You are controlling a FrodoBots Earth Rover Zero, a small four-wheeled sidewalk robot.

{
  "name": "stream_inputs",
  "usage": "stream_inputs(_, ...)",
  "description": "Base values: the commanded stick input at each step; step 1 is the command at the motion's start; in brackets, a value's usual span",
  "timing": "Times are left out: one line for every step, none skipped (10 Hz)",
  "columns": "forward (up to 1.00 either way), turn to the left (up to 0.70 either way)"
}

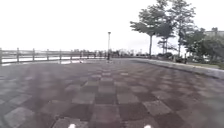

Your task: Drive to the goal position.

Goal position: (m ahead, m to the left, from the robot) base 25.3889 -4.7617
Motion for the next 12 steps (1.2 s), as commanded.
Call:
stream_inputs(0.85, -0.31)
stream_inputs(0.85, -0.32)
stream_inputs(0.85, -0.25)
stream_inputs(0.85, -0.10)
stream_inputs(0.85, 0.01)
stream_inputs(0.85, 0.01)
stream_inputs(0.85, 0.01)
stream_inputs(0.85, 0.01)
stream_inputs(0.85, 0.01)
stream_inputs(0.85, 0.01)
stream_inputs(0.85, 0.01)
stream_inputs(0.85, 0.01)
